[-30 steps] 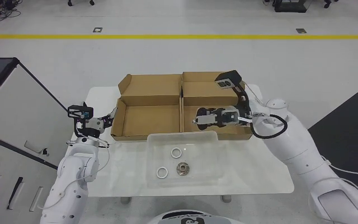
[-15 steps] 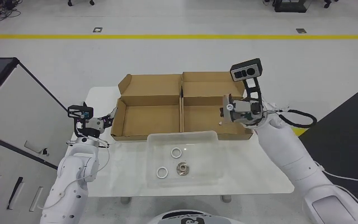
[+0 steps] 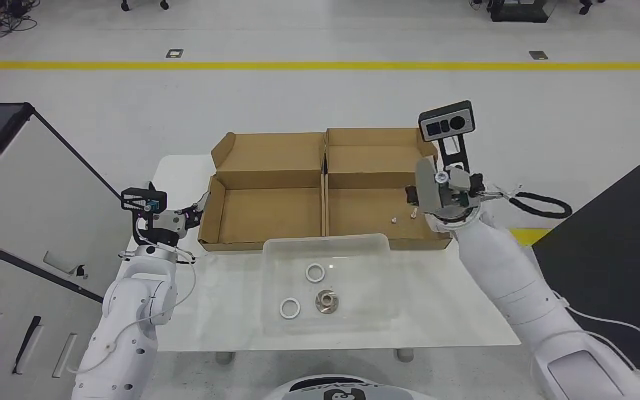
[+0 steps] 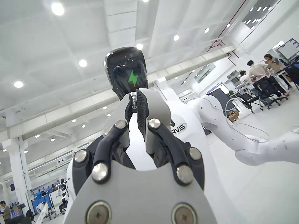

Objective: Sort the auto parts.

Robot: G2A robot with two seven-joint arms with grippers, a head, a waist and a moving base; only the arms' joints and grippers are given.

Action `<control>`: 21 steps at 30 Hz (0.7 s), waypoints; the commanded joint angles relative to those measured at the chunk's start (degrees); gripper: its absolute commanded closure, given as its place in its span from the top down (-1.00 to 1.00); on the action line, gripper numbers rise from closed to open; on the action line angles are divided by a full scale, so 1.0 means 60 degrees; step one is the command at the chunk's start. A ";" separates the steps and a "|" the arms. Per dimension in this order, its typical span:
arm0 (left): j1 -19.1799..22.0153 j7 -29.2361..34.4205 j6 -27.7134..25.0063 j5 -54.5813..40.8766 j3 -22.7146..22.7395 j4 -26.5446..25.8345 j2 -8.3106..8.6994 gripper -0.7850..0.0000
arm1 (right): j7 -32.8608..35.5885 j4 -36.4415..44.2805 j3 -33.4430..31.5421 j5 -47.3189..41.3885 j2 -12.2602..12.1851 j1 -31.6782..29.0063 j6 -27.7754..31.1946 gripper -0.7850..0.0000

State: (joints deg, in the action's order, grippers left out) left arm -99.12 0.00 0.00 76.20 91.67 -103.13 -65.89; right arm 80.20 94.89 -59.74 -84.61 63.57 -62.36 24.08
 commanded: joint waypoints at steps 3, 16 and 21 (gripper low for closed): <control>0.0000 0.0000 0.0000 0.0000 0.0000 0.0000 0.0000 1.00 | 0.0000 0.0000 0.0000 0.0000 0.0000 0.0000 0.0000 -1.00; 0.0000 0.0000 0.0000 0.0000 0.0000 0.0000 0.0000 1.00 | -0.0522 0.0584 -0.0495 -0.1769 0.0300 -0.0598 -0.0336 -1.00; 0.0000 0.0000 0.0000 0.0000 0.0000 0.0000 0.0000 1.00 | -0.0756 0.0615 -0.0557 -0.2055 0.0457 -0.0711 -0.0265 -1.00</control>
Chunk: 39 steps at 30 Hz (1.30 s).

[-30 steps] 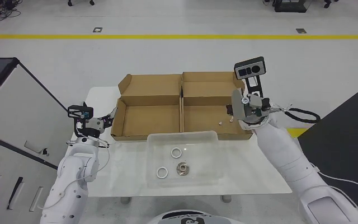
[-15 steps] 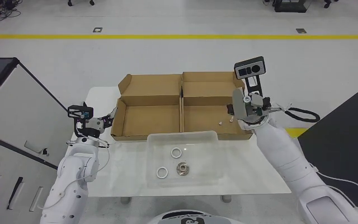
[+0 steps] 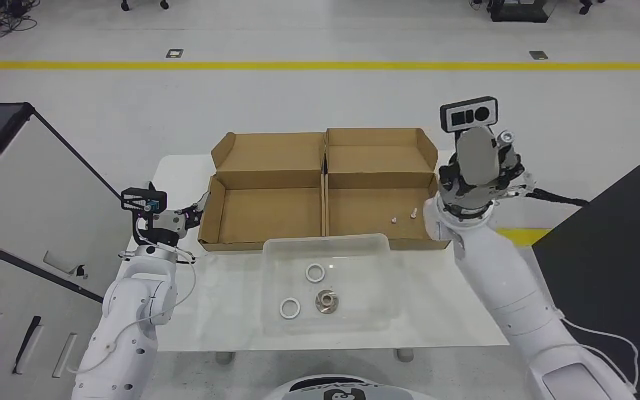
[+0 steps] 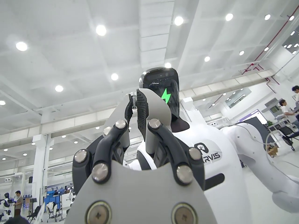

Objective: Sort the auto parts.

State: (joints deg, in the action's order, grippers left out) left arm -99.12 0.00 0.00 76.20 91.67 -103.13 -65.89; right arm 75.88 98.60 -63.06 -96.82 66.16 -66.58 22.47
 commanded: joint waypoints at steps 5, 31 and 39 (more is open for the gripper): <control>0.0000 0.0000 0.0000 0.0000 0.0000 0.0000 0.0000 1.00 | -0.0207 -0.0114 -0.0105 0.0568 0.0122 0.0056 -0.0062 -1.00; 0.0000 0.0000 0.0000 0.0000 0.0000 0.0000 0.0000 1.00 | -0.0052 -0.0080 -0.0939 0.1644 0.0394 -0.0140 -0.0342 -1.00; 0.0000 0.0000 0.0000 0.0000 0.0000 0.0000 0.0000 1.00 | 0.0023 -0.0114 -0.0989 0.1038 0.0597 -0.0156 -0.0316 -1.00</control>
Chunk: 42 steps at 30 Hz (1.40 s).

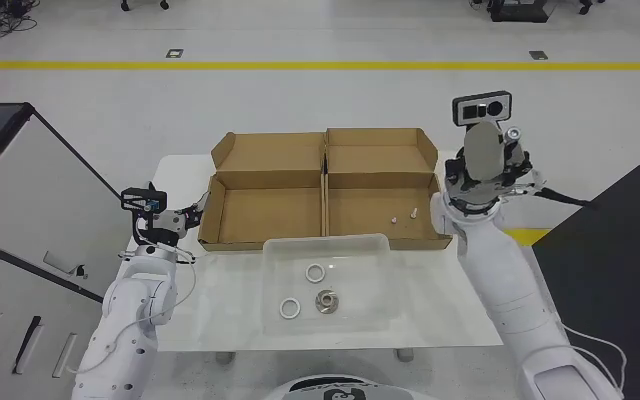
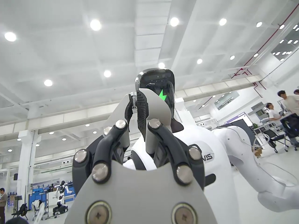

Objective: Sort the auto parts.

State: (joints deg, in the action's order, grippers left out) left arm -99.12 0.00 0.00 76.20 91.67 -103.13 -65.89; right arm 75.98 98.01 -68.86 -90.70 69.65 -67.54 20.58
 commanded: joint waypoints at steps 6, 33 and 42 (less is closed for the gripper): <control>0.0000 0.0000 0.0000 0.0000 0.0000 0.0000 0.0000 1.00 | 0.0087 -0.0117 -0.0246 0.0752 0.0063 0.0075 -0.0099 -1.00; 0.0000 0.0000 0.0000 0.0000 0.0000 0.0000 0.0000 1.00 | 0.0454 -0.0007 -0.0695 0.3278 0.0054 0.0058 -0.0676 -1.00; 0.0000 0.0000 0.0000 0.0000 0.0000 0.0000 0.0000 1.00 | 0.0533 -0.0074 -0.0693 0.2773 0.0136 0.0043 -0.0777 -1.00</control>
